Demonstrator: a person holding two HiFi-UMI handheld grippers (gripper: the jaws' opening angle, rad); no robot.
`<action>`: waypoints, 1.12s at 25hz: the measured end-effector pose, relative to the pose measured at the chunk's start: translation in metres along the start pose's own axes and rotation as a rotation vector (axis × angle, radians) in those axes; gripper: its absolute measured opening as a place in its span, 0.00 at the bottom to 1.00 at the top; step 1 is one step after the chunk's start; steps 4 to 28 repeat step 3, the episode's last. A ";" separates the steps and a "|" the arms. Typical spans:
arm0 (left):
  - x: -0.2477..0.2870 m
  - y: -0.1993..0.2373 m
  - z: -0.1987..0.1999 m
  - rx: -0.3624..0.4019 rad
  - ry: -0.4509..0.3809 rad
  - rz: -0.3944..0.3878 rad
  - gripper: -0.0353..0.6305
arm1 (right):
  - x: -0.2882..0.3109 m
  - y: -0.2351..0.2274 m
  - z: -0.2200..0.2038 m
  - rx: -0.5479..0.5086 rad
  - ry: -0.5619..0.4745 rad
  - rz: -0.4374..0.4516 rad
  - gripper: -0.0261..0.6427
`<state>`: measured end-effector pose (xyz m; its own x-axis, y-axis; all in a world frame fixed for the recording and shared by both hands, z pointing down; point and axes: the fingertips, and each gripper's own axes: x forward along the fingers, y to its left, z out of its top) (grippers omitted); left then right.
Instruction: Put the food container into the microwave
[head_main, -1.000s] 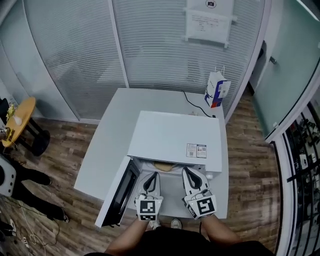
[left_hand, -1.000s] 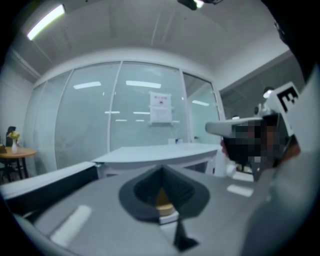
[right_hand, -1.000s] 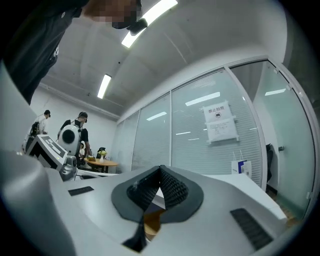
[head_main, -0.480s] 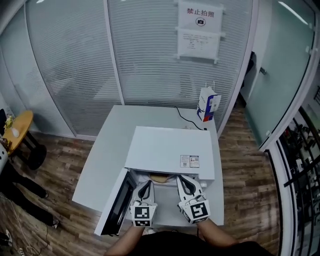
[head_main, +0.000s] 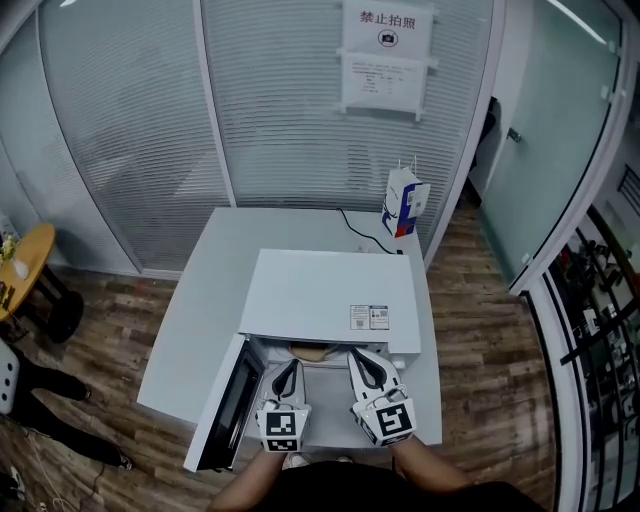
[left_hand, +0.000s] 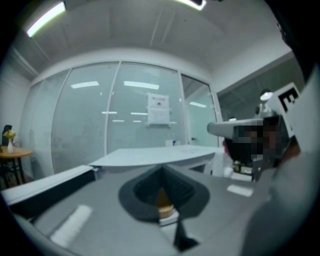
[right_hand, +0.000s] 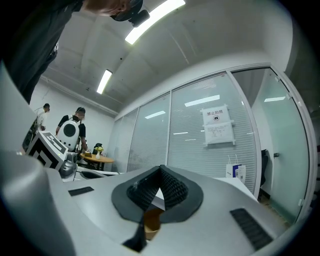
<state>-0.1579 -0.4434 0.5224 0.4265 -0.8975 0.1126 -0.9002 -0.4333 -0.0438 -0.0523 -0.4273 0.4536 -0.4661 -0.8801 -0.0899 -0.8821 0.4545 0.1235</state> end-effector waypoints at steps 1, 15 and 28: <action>0.000 -0.002 -0.001 -0.004 0.003 0.000 0.06 | -0.002 -0.002 -0.001 -0.003 0.005 -0.001 0.05; 0.001 -0.008 -0.005 -0.018 0.009 0.000 0.06 | -0.006 -0.005 -0.004 -0.011 0.020 -0.002 0.05; 0.001 -0.008 -0.005 -0.018 0.009 0.000 0.06 | -0.006 -0.005 -0.004 -0.011 0.020 -0.002 0.05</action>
